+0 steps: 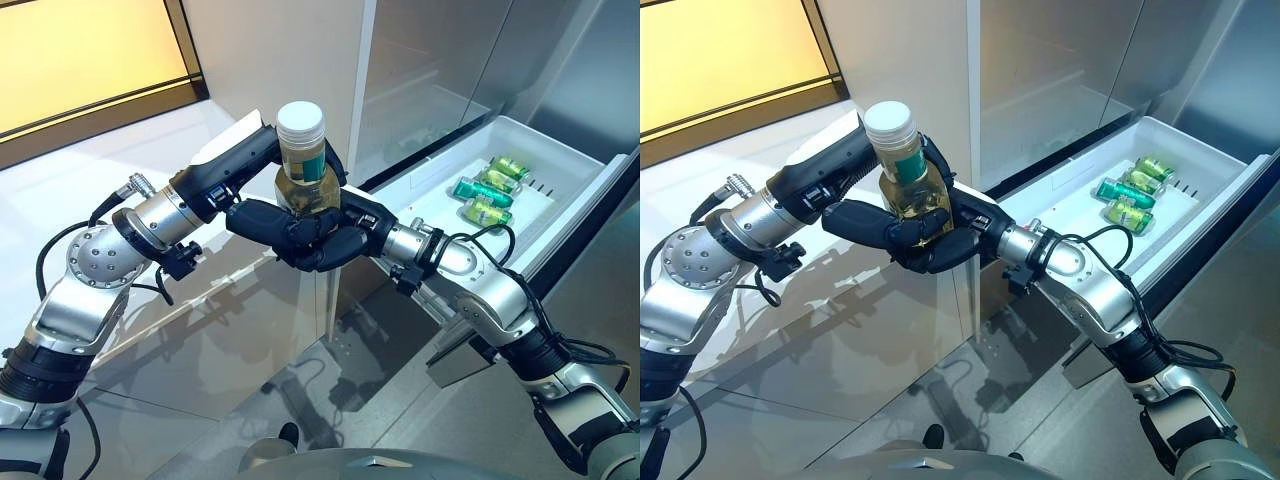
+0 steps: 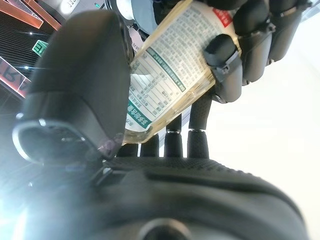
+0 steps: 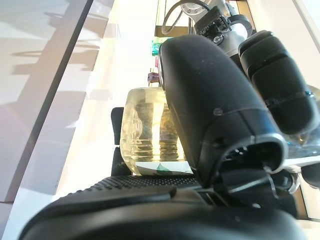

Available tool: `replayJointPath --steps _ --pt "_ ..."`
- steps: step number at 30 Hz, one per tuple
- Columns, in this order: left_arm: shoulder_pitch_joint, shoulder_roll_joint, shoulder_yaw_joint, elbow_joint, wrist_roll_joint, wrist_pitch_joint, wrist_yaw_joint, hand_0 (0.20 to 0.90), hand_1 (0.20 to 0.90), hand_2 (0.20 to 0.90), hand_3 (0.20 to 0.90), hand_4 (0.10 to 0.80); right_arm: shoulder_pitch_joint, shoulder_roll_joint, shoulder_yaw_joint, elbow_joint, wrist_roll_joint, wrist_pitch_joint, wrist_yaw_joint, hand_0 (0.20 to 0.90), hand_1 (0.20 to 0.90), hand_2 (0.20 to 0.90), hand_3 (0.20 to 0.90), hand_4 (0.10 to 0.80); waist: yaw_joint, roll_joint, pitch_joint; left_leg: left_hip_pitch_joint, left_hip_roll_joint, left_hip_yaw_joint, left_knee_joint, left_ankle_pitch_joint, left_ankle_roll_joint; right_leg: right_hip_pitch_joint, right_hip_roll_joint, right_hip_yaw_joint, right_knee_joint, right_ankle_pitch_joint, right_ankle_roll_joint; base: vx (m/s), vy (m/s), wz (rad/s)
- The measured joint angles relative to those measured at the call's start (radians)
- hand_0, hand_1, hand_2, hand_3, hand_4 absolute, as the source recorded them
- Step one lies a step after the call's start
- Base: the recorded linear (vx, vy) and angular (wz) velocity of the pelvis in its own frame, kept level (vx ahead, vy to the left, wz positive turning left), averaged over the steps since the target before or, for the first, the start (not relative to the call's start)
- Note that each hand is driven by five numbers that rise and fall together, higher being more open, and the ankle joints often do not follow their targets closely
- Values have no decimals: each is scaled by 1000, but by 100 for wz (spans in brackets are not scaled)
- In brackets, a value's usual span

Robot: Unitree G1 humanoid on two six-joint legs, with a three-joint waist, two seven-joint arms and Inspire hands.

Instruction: Put drinks into fridge and close the fridge

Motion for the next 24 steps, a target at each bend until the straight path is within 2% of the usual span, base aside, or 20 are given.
replayJointPath --steps 2,3,4,13,15,24 --pt "0 0 0 0 0 2 0 641 641 641 598 498 0 0 1 0 0 0 -3 300 300 300 200 100 0 0 0 0 0 0 0 0 0 0 0 0 0 0 0 0 0 0" --pt "0 0 0 0 0 4 -1 641 641 641 598 498 0 -1 2 0 0 0 -6 300 300 300 200 100 0 0 0 0 0 0 0 0 0 0 0 0 0 0 0 0 0 0" --pt "0 0 0 0 0 5 -1 900 900 900 900 800 0 -1 2 0 0 0 -9 300 300 300 200 100 0 0 0 0 0 0 0 0 0 0 0 0 0 0 0 0 0 0" --pt "0 1 8 0 -2 9 15 900 900 900 900 800 0 -7 0 0 3 0 -58 300 300 300 200 100 0 0 0 0 0 0 0 0 0 0 0 0 0 0 0 0 0 0" --pt "0 -2 7 -1 -44 9 12 900 900 900 900 800 0 -5 -1 0 4 -5 -73 300 300 300 200 100 -1 0 0 0 0 0 0 0 0 0 0 0 0 0 0 0 0 0" --pt "0 -2 9 -14 -59 2 5 900 900 900 900 800 -2 -10 -10 -6 4 -11 -67 300 300 300 200 100 -1 1 0 0 0 0 0 0 0 0 0 0 0 0 0 0 0 0"
